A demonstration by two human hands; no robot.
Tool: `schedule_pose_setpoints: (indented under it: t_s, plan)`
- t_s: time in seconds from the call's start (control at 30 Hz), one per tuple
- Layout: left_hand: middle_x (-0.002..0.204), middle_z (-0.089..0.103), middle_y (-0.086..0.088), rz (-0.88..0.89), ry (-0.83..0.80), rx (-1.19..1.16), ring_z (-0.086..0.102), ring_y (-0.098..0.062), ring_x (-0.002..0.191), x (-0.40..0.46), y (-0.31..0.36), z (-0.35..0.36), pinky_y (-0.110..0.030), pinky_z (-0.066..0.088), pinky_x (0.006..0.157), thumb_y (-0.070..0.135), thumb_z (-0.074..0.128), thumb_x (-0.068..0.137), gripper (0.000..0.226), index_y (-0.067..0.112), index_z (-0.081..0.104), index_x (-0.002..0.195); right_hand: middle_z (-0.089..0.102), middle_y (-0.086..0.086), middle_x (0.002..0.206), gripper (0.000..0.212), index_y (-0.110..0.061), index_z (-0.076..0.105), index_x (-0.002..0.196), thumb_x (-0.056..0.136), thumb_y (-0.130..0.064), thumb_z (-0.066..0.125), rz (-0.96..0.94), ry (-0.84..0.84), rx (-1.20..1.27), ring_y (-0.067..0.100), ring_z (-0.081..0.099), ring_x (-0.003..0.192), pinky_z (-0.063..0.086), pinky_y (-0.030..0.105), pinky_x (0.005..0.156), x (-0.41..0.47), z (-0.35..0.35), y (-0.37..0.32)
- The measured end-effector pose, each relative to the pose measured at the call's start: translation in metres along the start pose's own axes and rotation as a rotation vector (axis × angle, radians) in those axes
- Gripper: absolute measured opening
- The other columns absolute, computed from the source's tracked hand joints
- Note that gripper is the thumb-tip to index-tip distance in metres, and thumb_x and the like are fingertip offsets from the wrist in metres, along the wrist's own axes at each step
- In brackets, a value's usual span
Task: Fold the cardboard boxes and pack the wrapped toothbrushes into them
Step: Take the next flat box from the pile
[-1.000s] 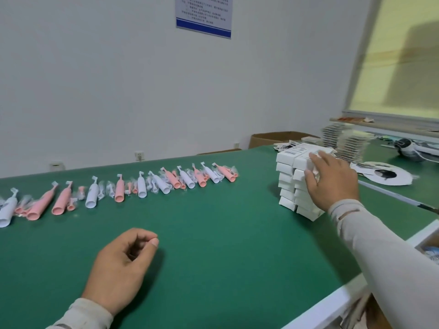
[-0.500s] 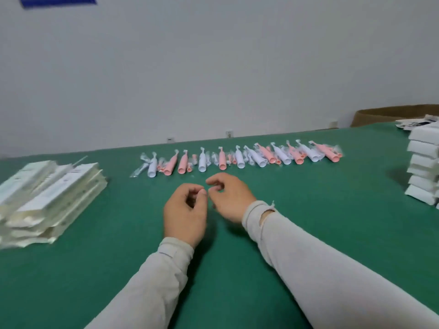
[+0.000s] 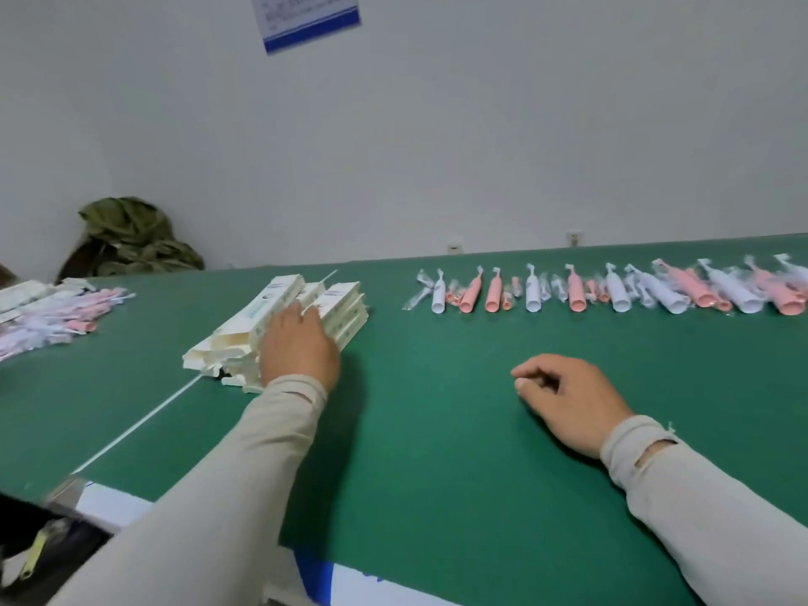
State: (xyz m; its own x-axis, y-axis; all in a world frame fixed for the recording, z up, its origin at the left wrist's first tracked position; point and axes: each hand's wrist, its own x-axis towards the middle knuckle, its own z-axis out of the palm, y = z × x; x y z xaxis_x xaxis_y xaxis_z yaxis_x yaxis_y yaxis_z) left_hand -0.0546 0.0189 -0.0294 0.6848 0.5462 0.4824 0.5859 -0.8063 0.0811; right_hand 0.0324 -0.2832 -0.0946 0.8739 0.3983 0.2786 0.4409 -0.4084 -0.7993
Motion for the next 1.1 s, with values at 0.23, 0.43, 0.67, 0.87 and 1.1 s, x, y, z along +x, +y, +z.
schedule_pose_setpoints:
  t_s: [0.23, 0.43, 0.67, 0.87, 1.1]
  plan:
    - [0.109, 0.064, -0.004, 0.035, -0.111, 0.274, 0.061, -0.028, 0.101, 0.014, -0.017, 0.006, -0.039, 0.051, 0.078, 0.007, 0.052, 0.086, 0.034, 0.019, 0.056, 0.117, 0.067, -0.018, 0.072, 0.021, -0.036, 0.067, 0.077, 0.09, -0.02, 0.068, 0.018, 0.02, 0.015, -0.007, 0.057, 0.062, 0.044, 0.018, 0.07, -0.001, -0.002, 0.003]
    - [0.106, 0.064, -0.011, -0.007, 0.105, -0.117, 0.059, -0.034, 0.092, 0.014, -0.008, -0.013, -0.043, 0.049, 0.075, 0.007, 0.051, 0.092, 0.024, 0.013, 0.065, 0.111, 0.066, -0.026, 0.067, 0.021, -0.035, 0.069, 0.078, 0.089, -0.017, 0.068, 0.014, 0.107, 0.086, -0.006, 0.057, 0.062, 0.045, 0.016, 0.068, -0.002, -0.003, 0.002]
    - [0.114, 0.072, -0.016, -0.291, -0.512, -1.981, 0.069, -0.033, 0.108, -0.042, 0.126, -0.046, -0.042, 0.058, 0.09, -0.001, 0.057, 0.095, 0.025, 0.003, 0.061, 0.119, 0.075, -0.005, 0.094, 0.016, -0.024, 0.068, 0.108, 0.098, -0.033, 0.06, 0.091, 0.18, 0.597, 0.008, 0.072, 0.08, 0.054, 0.024, 0.066, -0.001, -0.016, -0.031]
    - [0.11, 0.073, -0.02, -0.314, -0.767, -1.932, 0.064, -0.018, 0.071, -0.09, 0.209, -0.01, -0.025, 0.048, 0.054, -0.001, 0.058, 0.093, 0.021, 0.004, 0.064, 0.113, 0.078, -0.002, 0.095, 0.017, -0.017, 0.073, 0.1, 0.099, -0.026, 0.058, 0.192, 0.286, 0.571, 0.02, 0.075, 0.087, 0.06, 0.033, 0.071, -0.007, -0.057, -0.023]
    - [0.124, 0.067, -0.017, -0.092, -0.961, -1.985, 0.065, -0.03, 0.106, -0.095, 0.222, 0.019, -0.041, 0.056, 0.083, 0.046, 0.063, 0.089, 0.054, 0.008, 0.064, 0.127, 0.076, 0.014, 0.088, 0.021, -0.001, 0.07, 0.105, 0.101, -0.015, 0.054, 0.374, 0.036, 1.017, 0.017, 0.066, 0.062, 0.053, 0.029, 0.053, -0.023, -0.081, 0.006]
